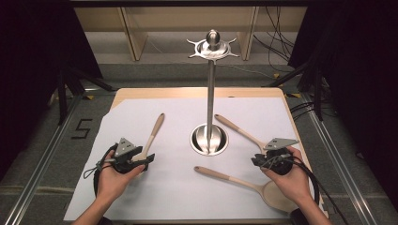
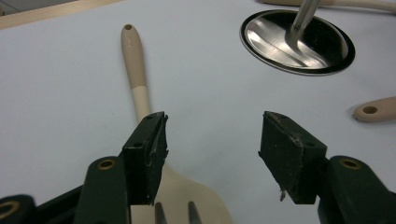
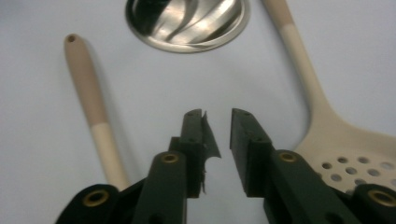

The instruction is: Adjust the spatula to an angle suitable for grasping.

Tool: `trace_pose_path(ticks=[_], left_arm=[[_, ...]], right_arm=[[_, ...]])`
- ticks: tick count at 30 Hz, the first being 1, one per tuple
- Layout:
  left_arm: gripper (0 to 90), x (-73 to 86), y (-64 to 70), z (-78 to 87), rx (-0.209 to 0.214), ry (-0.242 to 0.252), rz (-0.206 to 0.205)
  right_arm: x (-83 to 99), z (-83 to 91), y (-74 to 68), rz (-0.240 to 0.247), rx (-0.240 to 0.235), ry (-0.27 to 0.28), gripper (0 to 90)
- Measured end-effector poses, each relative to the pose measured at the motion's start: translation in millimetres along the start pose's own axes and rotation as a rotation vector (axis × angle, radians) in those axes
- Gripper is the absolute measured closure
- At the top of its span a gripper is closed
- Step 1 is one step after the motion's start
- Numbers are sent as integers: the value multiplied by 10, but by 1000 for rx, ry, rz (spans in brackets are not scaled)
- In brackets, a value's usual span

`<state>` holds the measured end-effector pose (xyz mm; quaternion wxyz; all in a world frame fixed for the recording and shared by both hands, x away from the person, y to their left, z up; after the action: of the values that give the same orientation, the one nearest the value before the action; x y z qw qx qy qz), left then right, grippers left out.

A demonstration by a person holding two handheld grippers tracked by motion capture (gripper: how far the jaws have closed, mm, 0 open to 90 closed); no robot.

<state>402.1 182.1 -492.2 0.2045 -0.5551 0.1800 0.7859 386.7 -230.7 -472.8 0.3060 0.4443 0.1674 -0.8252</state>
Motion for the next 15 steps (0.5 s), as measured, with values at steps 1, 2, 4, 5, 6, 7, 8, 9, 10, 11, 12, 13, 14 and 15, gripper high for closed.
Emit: trace_pose_path(ticks=[1, 2, 4, 5, 6, 7, 8, 9, 10, 11, 12, 13, 14, 15], left_arm=[[406, 6, -1, -6, 1, -8, -5], [407, 6, -1, -6, 1, -8, -5], [408, 8, 17, -25, 5, -4, 13], [409, 4, 25, -31, 2, -6, 13], [409, 2, 21, -29, 6, -11, 1], [409, -2, 24, -34, 13, -10, -2], [409, 0, 30, -40, 13, -9, 6], [409, 0, 31, -40, 15, -8, 5], [408, 0, 31, -37, 10, -7, 1], [409, -1, 25, -31, 12, -6, -10], [408, -1, 33, -32, 12, 4, 2], [408, -1, 33, -32, 12, 4, 2], [408, 10, 26, -20, 16, -4, 2], [408, 10, 26, -10, 6, 2, 3]], right_arm=[[-4, -4, -23, -1, -13, -11, 808], [-4, -4, -23, -1, -13, -11, 808], [-7, -47, -107, -17, -48, -8, 881], [-9, -78, -173, 20, -88, -37, 900], [-10, -88, -222, 14, -102, -62, 900], [-10, -100, -267, 20, -115, -88, 900], [-10, -140, -305, 39, -122, -87, 900], [-18, -153, -374, 35, -160, -104, 900], [-23, -158, -449, 5, -168, -135, 900], [-21, -171, -489, 27, -181, -159, 900], [-13, -211, -521, 66, -199, -157, 900], [-13, -211, -521, 66, -199, -157, 900], [-6, -212, -573, 68, -213, -187, 900], [4, -231, -617, 76, -224, -204, 900]])
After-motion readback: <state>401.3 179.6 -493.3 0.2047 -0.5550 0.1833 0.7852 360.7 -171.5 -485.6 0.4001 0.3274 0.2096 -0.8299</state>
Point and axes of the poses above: each handheld gripper's, and its own axes: z roughly backward along the jaws, x roughly out of its underside, y roughly to its right, the point moved 6 cm from there along -z, roughly forward along the jaws, and after that the axes turned 15 degrees about y, right-handed, at the moved point
